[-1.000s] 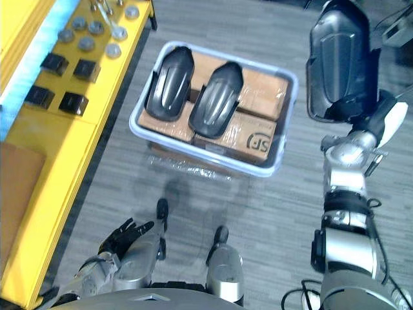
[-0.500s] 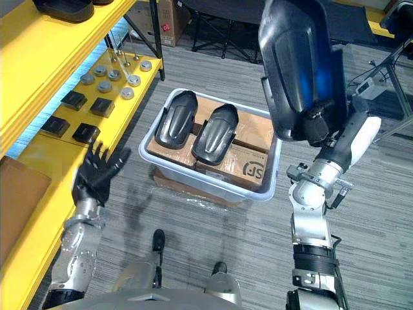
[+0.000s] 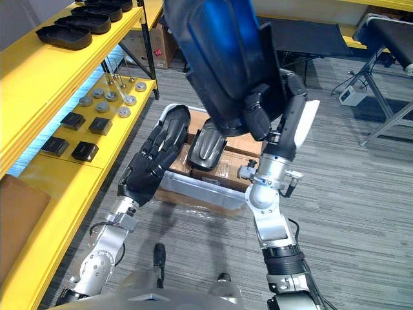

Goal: Walk over and take three plastic housings, then place them on the shelf

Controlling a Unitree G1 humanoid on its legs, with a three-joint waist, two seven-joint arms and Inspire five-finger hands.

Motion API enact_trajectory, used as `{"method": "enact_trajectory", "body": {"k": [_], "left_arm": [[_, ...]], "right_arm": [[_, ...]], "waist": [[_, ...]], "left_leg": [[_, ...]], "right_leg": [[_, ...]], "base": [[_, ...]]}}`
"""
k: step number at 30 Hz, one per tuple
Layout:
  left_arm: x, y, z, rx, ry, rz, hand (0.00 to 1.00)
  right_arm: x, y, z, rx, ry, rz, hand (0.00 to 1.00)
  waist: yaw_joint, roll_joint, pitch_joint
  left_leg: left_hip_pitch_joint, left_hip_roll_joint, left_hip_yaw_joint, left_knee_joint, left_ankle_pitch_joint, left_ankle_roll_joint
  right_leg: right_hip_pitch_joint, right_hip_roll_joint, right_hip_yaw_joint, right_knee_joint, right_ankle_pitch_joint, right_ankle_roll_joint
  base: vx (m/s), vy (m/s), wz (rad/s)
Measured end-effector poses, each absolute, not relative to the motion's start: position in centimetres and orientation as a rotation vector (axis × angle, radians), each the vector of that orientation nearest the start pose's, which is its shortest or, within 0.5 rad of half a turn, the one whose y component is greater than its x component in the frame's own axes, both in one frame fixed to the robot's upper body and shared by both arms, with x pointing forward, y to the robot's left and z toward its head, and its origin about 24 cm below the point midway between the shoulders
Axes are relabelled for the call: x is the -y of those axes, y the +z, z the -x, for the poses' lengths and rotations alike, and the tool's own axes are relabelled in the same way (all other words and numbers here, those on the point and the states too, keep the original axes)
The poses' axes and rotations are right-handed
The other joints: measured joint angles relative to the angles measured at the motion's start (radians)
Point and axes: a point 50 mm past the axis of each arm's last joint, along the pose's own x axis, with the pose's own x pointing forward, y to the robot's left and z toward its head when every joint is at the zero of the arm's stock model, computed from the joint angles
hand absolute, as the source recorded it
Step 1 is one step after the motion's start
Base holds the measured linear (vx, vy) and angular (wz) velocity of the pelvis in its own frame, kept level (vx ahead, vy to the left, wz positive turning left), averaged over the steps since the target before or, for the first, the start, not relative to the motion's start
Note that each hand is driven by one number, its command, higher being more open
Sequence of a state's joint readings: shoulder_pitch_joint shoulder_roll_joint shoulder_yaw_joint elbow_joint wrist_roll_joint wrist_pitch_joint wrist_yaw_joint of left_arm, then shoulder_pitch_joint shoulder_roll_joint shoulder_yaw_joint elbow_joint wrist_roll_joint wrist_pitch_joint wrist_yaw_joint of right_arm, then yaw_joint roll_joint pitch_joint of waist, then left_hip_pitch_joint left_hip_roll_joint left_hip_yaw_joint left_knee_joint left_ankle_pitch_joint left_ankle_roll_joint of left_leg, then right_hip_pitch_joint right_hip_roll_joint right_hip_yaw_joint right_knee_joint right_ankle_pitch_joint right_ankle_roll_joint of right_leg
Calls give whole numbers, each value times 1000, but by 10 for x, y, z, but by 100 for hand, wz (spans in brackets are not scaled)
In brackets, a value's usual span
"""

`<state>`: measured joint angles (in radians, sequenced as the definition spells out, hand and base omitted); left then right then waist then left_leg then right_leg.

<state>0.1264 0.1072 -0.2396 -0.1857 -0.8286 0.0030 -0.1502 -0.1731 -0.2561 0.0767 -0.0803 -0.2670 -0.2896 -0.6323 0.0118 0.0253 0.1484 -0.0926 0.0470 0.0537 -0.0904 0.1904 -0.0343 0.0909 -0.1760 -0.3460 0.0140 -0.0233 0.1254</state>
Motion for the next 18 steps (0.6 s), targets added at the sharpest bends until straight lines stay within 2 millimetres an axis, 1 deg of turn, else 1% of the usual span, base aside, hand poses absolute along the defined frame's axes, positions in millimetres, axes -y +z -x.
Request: {"method": "enact_trajectory", "body": {"k": [4, 7, 9, 15, 18], "left_arm": [[-106, 64, -226, 42, -400, 743, 100], [-103, 68, -228, 62, -422, 743, 100], [-101, 70, -228, 78, -437, 746, 100], [-94, 70, -226, 70, -465, 743, 100], [-95, 69, -227, 56, -435, 740, 100]], "right_arm": [[163, 132, -265, 646, -370, 311, 0], [149, 117, -268, 584, -285, 319, 0], [141, 110, -268, 558, -236, 325, 0], [119, 91, -265, 481, -114, 319, 0], [110, 80, -261, 439, -84, 295, 0]], "waist": [[7, -1, -19], [8, -3, -40], [7, -3, -42], [10, -4, -44], [10, -9, -52]], "left_leg": [[0, 0, 3, 0, 3, 4], [1, 0, 3, 0, 4, 5], [2, 0, 4, 0, 3, 4], [4, 0, 4, 0, 1, 1], [3, 0, 4, 0, 1, 1]], "right_leg": [[0, 0, 2, -2, 6, 6], [0, -1, 3, -2, 6, 6], [0, 0, 3, -1, 6, 5], [0, -1, 7, 1, 3, 1], [-1, -1, 7, 0, 2, -1]], "base": [[0, 0, 0], [0, 0, 0], [0, 0, 0], [-5, -1, 0], [0, 0, 0]]}}
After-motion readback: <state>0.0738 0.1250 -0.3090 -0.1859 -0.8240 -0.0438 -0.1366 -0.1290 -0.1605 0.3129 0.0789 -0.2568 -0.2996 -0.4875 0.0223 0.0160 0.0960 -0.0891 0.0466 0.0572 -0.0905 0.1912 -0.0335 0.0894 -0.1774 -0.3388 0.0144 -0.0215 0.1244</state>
